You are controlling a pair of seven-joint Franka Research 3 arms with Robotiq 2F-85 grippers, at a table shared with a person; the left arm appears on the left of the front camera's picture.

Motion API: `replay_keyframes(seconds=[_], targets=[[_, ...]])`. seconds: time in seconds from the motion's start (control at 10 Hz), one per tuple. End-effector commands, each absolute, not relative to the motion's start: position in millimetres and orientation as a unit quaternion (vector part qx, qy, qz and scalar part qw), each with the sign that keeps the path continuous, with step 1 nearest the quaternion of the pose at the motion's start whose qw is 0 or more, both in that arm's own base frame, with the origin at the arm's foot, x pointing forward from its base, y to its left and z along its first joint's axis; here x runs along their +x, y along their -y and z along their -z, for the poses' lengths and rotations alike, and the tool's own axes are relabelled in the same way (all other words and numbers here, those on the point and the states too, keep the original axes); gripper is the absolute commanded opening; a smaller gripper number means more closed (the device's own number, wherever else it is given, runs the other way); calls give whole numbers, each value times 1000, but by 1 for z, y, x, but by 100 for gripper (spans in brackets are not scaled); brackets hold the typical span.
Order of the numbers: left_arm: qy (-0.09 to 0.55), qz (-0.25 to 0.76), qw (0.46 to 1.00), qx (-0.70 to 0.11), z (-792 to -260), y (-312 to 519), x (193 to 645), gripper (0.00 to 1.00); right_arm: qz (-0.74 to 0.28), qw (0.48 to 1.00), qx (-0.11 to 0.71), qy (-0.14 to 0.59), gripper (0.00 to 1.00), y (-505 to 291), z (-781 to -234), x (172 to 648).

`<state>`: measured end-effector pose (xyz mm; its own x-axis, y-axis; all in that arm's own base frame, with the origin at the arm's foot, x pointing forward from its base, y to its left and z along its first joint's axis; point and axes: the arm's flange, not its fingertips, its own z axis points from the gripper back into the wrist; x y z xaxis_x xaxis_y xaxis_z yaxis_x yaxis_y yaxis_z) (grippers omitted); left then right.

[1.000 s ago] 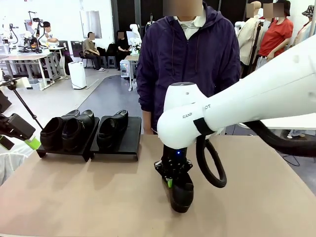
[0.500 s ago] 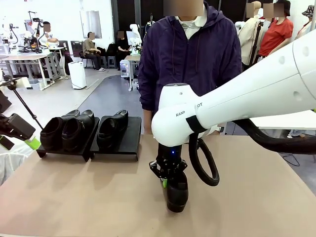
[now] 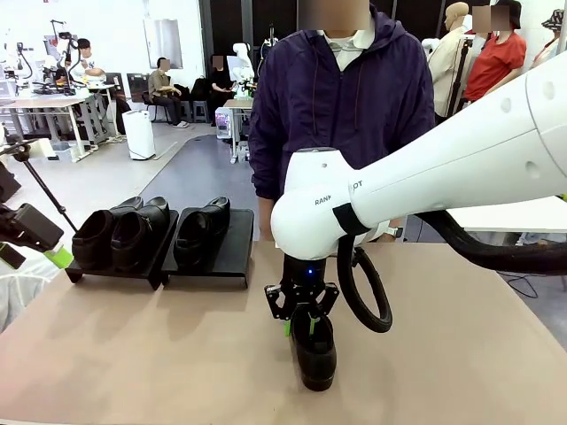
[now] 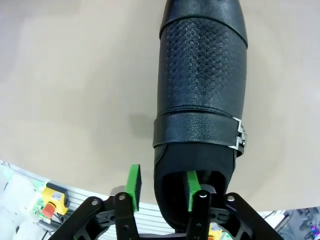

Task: Organize the shoes by placing them on the stand.
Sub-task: Pick up one Shoe and place it in the middle of the table.

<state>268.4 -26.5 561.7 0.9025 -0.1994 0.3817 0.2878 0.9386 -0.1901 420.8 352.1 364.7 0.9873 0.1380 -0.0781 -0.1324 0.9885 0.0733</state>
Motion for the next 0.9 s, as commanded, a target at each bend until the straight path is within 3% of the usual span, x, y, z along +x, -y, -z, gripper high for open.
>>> replay_keyframes(seconds=[0.0,0.8], targets=[[180,135,965,-131,-561,24,269,100,-74,995,45,-53,100,-354,-370,424],[180,135,965,-131,-561,24,269,100,-83,994,49,-42,100,-351,-381,416]])
